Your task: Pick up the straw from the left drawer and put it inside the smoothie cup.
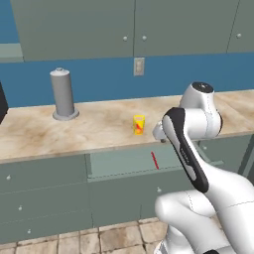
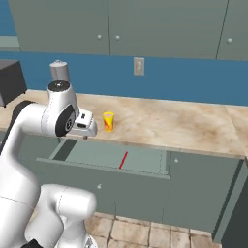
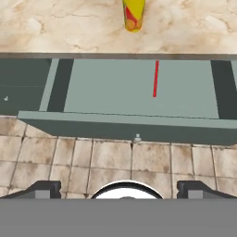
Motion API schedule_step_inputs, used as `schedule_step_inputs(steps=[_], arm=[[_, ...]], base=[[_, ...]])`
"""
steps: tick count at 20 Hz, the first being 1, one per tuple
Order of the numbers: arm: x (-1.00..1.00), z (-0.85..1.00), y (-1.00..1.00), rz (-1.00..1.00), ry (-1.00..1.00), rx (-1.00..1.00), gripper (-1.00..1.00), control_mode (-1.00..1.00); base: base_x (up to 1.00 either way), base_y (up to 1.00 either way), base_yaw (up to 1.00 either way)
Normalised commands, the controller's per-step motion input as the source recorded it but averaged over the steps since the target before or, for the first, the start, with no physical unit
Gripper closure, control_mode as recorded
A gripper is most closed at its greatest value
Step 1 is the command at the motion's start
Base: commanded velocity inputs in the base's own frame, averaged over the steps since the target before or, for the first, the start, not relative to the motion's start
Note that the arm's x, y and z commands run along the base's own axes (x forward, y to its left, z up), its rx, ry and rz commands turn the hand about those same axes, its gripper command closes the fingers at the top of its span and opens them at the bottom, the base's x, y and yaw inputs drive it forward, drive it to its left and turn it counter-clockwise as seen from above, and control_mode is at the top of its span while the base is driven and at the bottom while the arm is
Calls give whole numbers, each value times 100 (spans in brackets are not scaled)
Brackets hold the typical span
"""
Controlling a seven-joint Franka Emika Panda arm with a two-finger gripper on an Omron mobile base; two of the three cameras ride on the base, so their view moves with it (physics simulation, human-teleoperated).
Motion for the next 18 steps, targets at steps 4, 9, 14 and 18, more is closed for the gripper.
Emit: schedule_step_inputs(steps=[4,9,14,18], arm=[[0,0,0,0,0,0,-100,100],[0,0,0,0,0,0,-100,100],[0,-2,0,0,0,0,-100,-100],[23,-10,0,0,0,0,-100,-100]], base=[[0,-27,0],[0,-41,0],[0,-14,0],[0,0,0]])
